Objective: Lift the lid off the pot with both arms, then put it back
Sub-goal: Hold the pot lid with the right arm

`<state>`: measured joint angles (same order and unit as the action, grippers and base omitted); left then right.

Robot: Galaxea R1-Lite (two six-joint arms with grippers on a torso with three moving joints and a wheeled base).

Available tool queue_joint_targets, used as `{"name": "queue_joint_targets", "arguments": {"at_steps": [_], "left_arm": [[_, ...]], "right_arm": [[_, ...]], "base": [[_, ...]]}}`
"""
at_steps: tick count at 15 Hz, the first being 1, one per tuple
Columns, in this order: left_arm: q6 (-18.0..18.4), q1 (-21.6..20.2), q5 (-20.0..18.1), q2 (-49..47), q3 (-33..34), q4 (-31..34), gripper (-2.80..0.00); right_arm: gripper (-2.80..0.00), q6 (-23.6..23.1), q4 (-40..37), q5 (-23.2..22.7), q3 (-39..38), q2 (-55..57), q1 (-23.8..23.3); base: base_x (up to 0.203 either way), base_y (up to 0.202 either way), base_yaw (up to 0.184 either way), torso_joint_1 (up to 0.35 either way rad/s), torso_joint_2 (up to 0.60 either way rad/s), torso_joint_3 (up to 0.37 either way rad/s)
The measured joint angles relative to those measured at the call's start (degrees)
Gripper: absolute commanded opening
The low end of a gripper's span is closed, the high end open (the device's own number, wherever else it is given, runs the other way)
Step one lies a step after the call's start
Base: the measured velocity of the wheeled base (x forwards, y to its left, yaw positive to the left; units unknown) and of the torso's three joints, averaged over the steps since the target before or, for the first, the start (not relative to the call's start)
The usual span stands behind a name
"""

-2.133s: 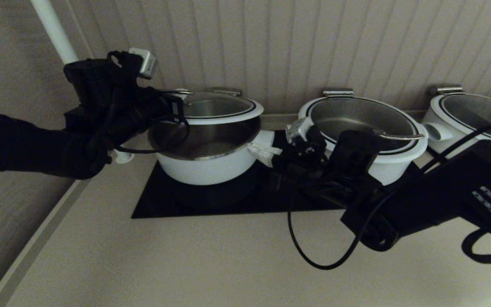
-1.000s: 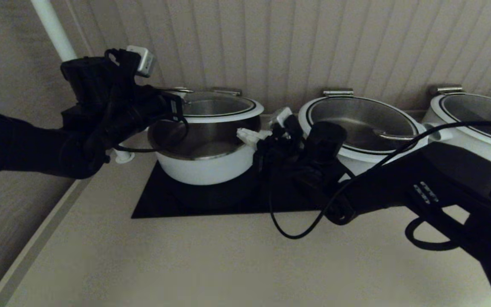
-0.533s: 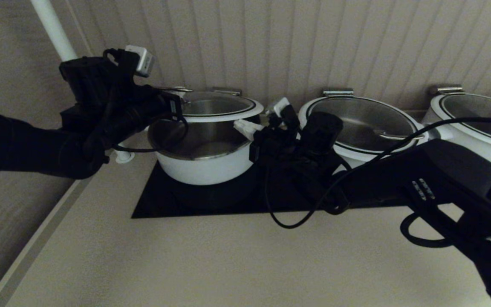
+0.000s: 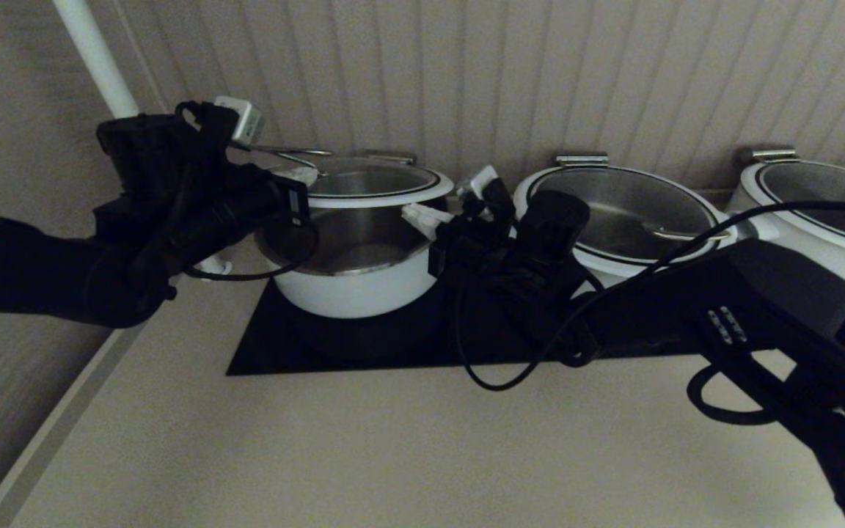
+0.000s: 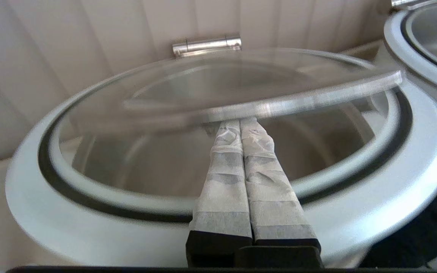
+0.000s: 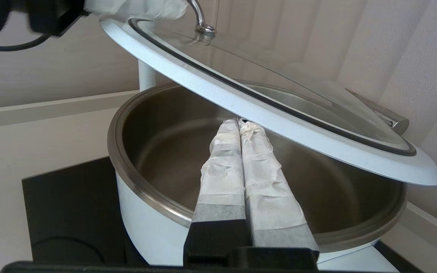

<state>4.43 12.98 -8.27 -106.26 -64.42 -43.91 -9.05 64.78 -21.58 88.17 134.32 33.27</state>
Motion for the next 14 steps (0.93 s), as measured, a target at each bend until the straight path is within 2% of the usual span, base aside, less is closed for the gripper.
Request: {"name": "queue_joint_targets", "arguments": {"at_steps": [14], "left_arm": [[0.1, -1.4, 0.0, 3.0, 1.4, 1.8, -2.80]], "right_arm": [[-2.80, 0.0, -0.1, 0.0, 0.8, 0.3, -0.3]], "base": [[0.000, 0.000, 0.000, 0.000, 0.00, 0.000]]}}
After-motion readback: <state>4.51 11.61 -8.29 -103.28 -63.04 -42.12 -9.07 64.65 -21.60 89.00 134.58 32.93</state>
